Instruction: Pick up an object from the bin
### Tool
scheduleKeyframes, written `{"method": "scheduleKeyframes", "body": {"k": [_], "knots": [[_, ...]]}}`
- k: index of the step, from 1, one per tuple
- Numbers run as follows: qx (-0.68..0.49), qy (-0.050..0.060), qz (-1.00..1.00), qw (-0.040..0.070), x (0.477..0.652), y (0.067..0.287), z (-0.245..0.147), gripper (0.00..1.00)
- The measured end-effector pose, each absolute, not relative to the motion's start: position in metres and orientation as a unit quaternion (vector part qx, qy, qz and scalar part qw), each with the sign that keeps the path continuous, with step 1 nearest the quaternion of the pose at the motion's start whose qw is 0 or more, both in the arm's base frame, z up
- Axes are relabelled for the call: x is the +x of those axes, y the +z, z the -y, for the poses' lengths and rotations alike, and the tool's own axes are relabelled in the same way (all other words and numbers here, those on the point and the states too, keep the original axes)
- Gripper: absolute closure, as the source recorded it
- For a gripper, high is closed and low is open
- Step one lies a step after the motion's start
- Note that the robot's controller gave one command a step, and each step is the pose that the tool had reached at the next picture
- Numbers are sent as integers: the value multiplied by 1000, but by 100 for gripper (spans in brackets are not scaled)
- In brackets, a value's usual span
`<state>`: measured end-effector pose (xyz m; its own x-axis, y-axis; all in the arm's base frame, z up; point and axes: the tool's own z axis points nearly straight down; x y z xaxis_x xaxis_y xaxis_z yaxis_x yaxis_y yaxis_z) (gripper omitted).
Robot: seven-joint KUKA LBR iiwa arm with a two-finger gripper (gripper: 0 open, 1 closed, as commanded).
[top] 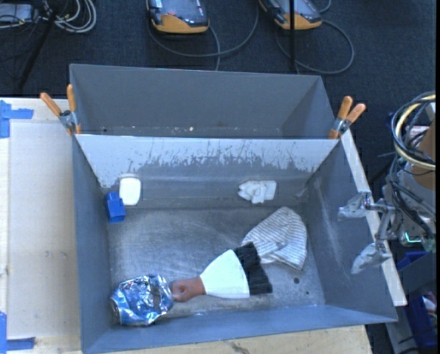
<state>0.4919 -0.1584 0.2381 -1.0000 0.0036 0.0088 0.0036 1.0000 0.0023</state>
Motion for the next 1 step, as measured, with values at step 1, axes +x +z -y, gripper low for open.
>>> {"method": "scheduleKeyframes", "body": {"k": [1], "knots": [[0, 0, 1000, 0, 494, 242, 158, 0]]}}
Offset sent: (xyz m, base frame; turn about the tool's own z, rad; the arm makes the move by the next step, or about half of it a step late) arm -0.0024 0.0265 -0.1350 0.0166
